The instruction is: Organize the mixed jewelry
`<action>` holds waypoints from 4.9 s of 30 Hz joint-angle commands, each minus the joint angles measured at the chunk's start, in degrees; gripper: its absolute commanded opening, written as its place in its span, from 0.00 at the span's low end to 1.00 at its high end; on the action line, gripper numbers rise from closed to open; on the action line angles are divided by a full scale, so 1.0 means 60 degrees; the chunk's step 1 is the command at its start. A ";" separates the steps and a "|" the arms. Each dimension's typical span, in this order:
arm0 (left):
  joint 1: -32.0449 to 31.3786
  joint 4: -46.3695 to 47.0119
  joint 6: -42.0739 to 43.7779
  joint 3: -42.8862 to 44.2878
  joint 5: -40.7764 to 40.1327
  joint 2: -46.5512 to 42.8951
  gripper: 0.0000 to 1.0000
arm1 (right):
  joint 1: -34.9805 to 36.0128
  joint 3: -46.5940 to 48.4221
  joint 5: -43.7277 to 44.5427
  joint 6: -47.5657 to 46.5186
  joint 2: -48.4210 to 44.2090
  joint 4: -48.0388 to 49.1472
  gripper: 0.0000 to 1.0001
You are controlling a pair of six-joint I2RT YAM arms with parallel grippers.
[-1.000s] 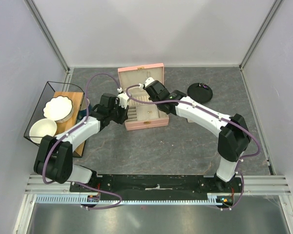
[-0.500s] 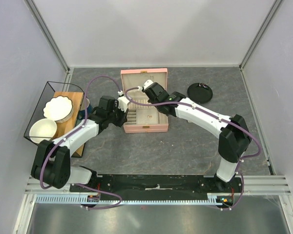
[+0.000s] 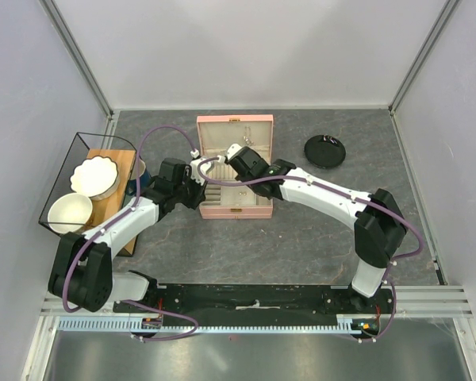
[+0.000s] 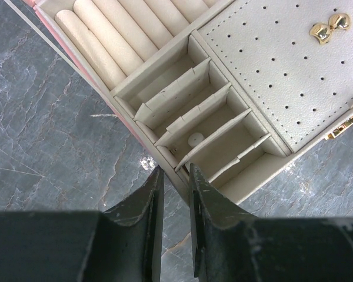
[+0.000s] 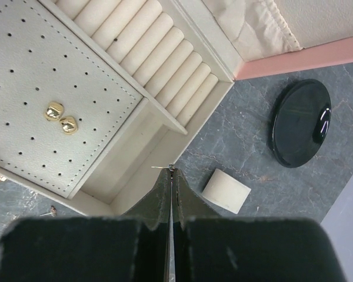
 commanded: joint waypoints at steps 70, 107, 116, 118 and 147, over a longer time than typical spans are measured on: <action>0.1964 -0.1587 -0.1327 0.2347 0.1269 -0.0800 0.61 | 0.0811 0.0771 0.0143 -0.0475 0.1230 -0.0075 0.00; 0.2111 -0.1602 -0.1268 0.2406 0.1430 -0.0697 0.60 | 0.0811 0.0947 0.0451 -0.0577 0.1626 -0.0236 0.00; 0.2155 -0.1602 -0.1254 0.2449 0.1430 -0.0668 0.60 | 0.0826 0.1327 0.0729 -0.0577 0.1582 -0.0426 0.00; 0.2155 -0.1601 -0.1254 0.2449 0.1430 -0.0653 0.60 | 0.0826 0.1488 0.0744 -0.0577 0.1567 -0.0470 0.00; 0.2667 -0.1353 -0.1723 0.2611 0.1591 -0.0463 0.60 | 0.0709 0.2324 0.1023 -0.0929 0.2475 -0.0294 0.00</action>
